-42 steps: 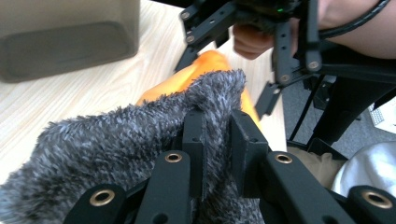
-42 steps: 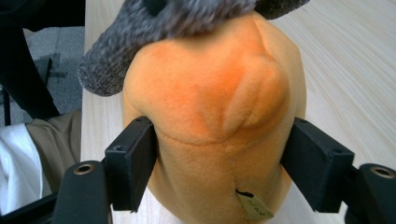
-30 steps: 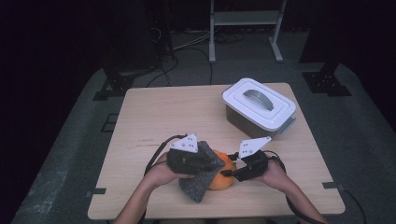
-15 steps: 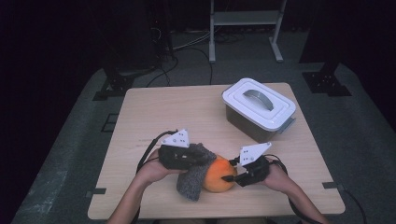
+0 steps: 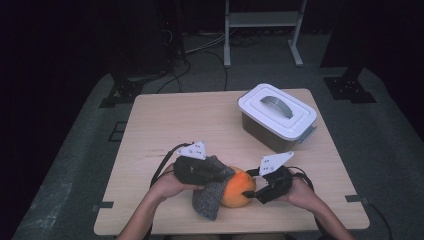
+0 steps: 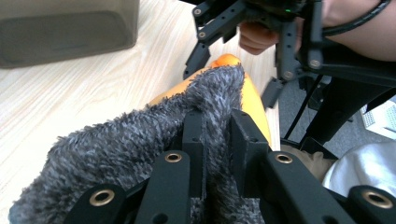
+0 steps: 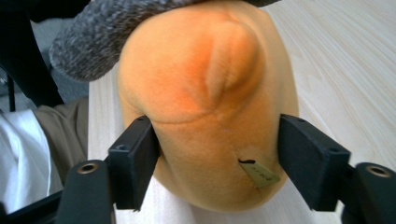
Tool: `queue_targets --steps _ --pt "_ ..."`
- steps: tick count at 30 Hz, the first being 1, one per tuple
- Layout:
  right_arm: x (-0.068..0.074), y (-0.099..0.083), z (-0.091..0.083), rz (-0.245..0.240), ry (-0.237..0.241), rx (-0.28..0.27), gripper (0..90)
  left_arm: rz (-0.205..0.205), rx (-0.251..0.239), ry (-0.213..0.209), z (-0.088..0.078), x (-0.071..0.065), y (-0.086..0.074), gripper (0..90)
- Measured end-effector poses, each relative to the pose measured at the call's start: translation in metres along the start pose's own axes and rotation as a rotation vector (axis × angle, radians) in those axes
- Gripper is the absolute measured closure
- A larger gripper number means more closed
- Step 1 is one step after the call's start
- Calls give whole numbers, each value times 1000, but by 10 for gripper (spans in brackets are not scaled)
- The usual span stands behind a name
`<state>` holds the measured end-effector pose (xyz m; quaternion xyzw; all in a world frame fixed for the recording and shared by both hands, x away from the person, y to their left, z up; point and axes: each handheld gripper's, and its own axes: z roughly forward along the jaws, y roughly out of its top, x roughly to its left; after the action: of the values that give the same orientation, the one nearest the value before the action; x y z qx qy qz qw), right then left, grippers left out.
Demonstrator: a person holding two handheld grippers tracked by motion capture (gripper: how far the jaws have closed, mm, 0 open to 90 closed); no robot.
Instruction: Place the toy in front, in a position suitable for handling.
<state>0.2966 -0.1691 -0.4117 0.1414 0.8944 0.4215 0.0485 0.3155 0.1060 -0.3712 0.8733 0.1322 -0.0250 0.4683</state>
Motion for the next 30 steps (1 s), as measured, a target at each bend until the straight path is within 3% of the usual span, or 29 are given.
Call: queue_targets --steps 4,9,12,14,21,24,30 --pt "9 4 -5 -7 1 29 259 9 -2 -3 3 -5 3 773" --pt "14 4 -11 45 14 -20 301 2 -13 -31 8 -9 5 773" --pt "14 0 -7 8 -1 -23 442 11 -9 -29 9 -11 6 773" --pt "12 -4 -8 -21 0 -34 486 6 -16 -29 5 -8 5 773" --pt "10 -12 -14 -73 6 -32 500 -21 -14 7 -10 2 -5 773" --pt "9 -15 -15 -76 17 -45 494 -27 -23 -12 -8 1 -7 772" --pt "10 -9 -12 -142 27 -24 498 0 -16 -48 -2 -3 2 770"
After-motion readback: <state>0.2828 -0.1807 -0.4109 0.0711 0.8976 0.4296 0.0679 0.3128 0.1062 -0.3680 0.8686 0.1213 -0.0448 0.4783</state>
